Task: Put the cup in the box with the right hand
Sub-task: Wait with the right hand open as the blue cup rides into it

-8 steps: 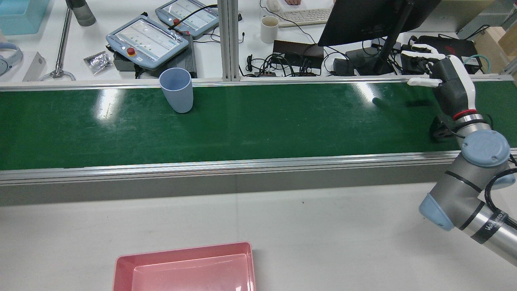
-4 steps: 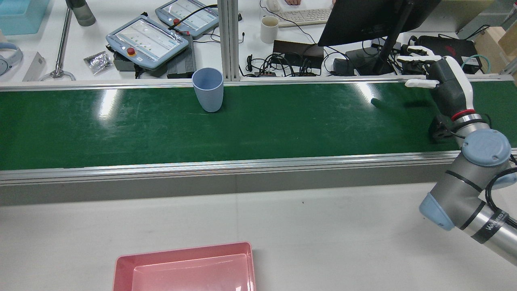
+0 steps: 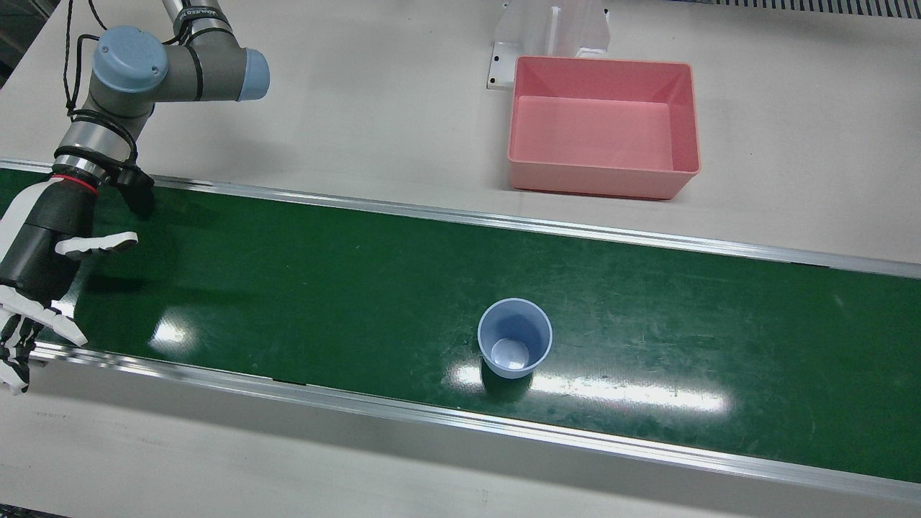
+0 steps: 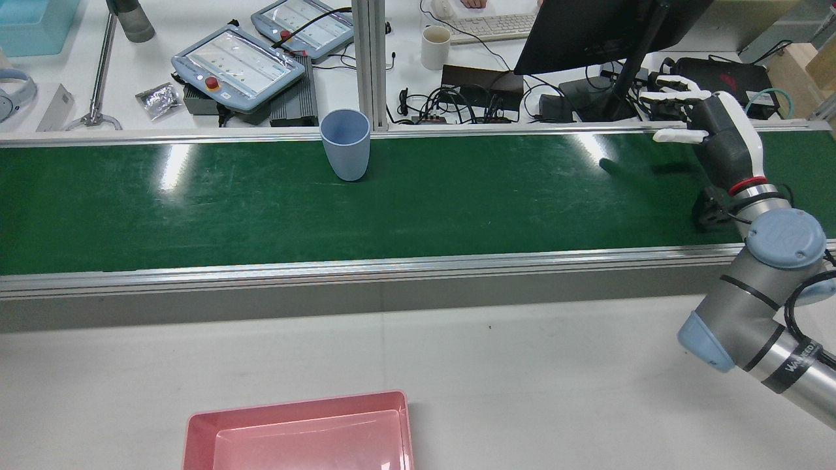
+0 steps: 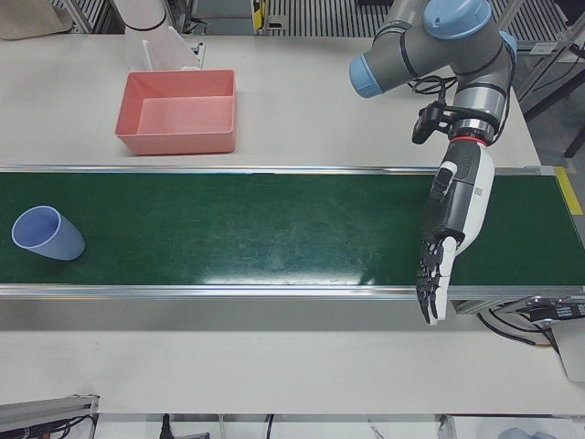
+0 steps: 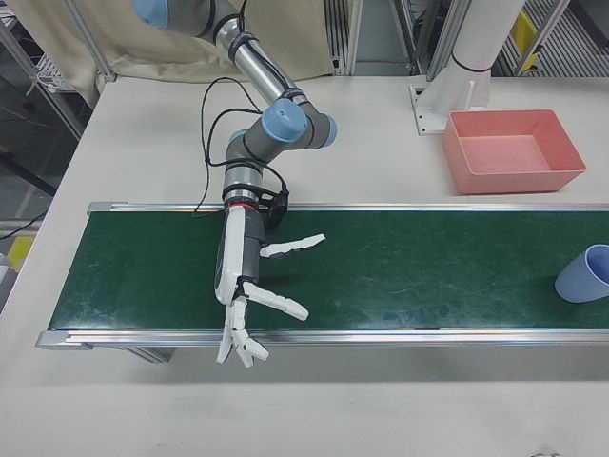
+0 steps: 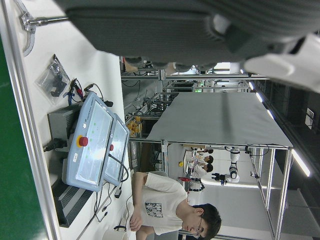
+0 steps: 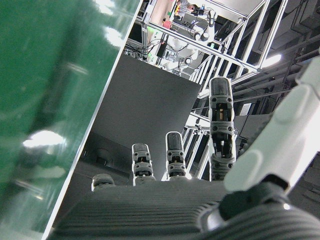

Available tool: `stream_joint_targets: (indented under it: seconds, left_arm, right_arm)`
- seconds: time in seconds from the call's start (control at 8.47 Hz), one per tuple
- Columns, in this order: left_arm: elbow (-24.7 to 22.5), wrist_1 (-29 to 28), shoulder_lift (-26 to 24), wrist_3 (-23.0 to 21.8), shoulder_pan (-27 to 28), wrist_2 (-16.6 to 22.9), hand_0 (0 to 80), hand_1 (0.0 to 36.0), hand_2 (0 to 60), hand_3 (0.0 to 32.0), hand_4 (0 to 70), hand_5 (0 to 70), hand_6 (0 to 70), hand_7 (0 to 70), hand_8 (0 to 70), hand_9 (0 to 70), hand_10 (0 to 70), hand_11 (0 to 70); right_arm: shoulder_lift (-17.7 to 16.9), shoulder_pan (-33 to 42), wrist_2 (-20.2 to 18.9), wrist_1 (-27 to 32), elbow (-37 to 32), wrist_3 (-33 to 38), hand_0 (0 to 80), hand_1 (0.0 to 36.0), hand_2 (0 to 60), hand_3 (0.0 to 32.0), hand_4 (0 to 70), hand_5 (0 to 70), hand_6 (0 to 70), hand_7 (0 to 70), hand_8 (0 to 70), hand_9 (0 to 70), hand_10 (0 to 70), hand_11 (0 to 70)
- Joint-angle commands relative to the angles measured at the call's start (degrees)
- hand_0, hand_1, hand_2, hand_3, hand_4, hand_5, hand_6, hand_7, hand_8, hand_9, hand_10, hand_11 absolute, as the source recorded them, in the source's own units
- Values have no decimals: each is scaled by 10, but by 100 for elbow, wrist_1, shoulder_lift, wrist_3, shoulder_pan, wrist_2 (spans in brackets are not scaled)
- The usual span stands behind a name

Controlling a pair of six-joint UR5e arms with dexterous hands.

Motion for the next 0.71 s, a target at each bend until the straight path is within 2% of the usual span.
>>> stream_joint_targets:
  seconds: [0.0,0.59]
  left_arm:
    - [0,0,0,-9,3,0,0,0,0,0,0,0,0,0,0,0,0,0]
    - [0,0,0,0,2,0,0,0,0,0,0,0,0,0,0,0,0,0]
  right_arm:
    - [13,-2,-5,0,59,-12,444,8,11,150,458,8,40,328,77,158,0,0]
    - [-14,-152,-5,-18,165,-65,449,13,5,174,415,9,36,315,76,157,0,0]
